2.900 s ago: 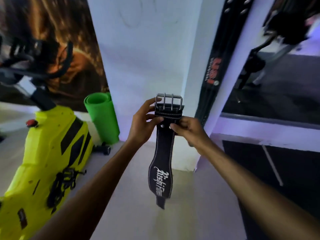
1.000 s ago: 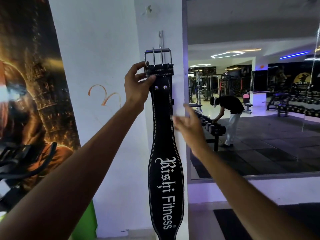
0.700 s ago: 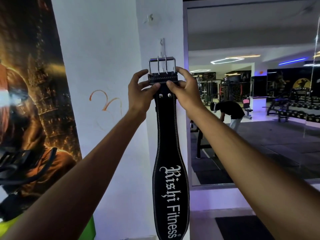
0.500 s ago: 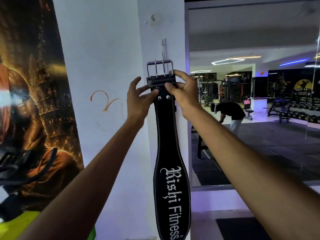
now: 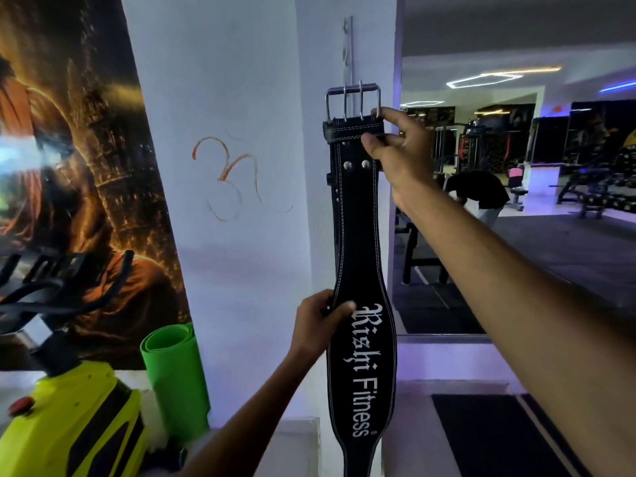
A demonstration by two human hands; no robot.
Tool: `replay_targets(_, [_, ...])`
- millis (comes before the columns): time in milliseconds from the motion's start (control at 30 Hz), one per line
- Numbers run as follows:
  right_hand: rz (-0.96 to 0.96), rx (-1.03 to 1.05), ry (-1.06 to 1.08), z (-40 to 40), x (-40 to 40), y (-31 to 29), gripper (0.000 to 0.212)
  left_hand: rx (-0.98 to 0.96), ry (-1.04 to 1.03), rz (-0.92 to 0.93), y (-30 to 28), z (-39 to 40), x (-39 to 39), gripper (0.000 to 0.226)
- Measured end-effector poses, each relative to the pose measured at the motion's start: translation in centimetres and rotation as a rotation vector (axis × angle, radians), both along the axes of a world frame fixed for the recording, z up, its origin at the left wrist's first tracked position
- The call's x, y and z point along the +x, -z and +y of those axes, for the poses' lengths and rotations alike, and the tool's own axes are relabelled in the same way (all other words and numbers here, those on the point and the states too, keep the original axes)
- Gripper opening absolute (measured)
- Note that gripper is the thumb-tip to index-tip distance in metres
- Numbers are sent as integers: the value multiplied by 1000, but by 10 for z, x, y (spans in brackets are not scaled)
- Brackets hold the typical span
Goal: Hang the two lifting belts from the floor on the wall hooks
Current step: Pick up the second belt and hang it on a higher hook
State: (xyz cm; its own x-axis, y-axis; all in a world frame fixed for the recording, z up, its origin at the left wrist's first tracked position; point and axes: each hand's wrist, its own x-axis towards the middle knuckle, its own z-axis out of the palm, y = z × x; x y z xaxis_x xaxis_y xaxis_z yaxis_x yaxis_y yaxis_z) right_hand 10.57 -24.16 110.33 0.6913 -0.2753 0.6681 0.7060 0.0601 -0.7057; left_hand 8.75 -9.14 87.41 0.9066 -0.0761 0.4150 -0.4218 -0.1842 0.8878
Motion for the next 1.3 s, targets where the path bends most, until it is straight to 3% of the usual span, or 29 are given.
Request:
replay_targets(133, [-1, -21, -13, 2, 2, 5, 44, -62, -12, -157, -60, 2, 14, 4])
replay_targets(233, [-13, -18, -13, 1, 0, 1, 46, -97, 4, -170, -73, 0, 13, 1])
replay_targets(433, [-22, 20, -23, -8, -4, -1, 43, -94, 22, 51, 15, -4, -2, 9])
replay_targets(533, [4, 30, -29, -14, -3, 7, 44, -72, 17, 61, 24, -2, -2, 14])
replay_targets(633, [12, 27, -46, -20, -1, 15, 46, -123, -51, -45, -15, -5, 4, 24])
replay_targets(700, [4, 24, -57, -25, 1, 17, 46, -225, -89, -126, -56, -10, 12, 16])
replay_targets(800, [3, -12, -94, -33, 3, 19, 46, -304, -199, -354, -123, -19, 22, 20])
replay_targets(933, [-14, -55, -144, -44, 6, 18, 49, -215, -186, -565, -191, -40, 24, 10])
replay_targets(1067, [-47, -72, -96, -61, 15, 15, 41, -160, -40, -471, -212, -55, 34, 11])
replay_targets(1167, [-71, -103, -80, -70, 26, 13, 35, -198, -42, -462, -212, -63, 48, 18])
replay_targets(1300, [-21, -169, -88, -77, 50, 3, 43, -254, -73, -422, -216, -72, 70, 25])
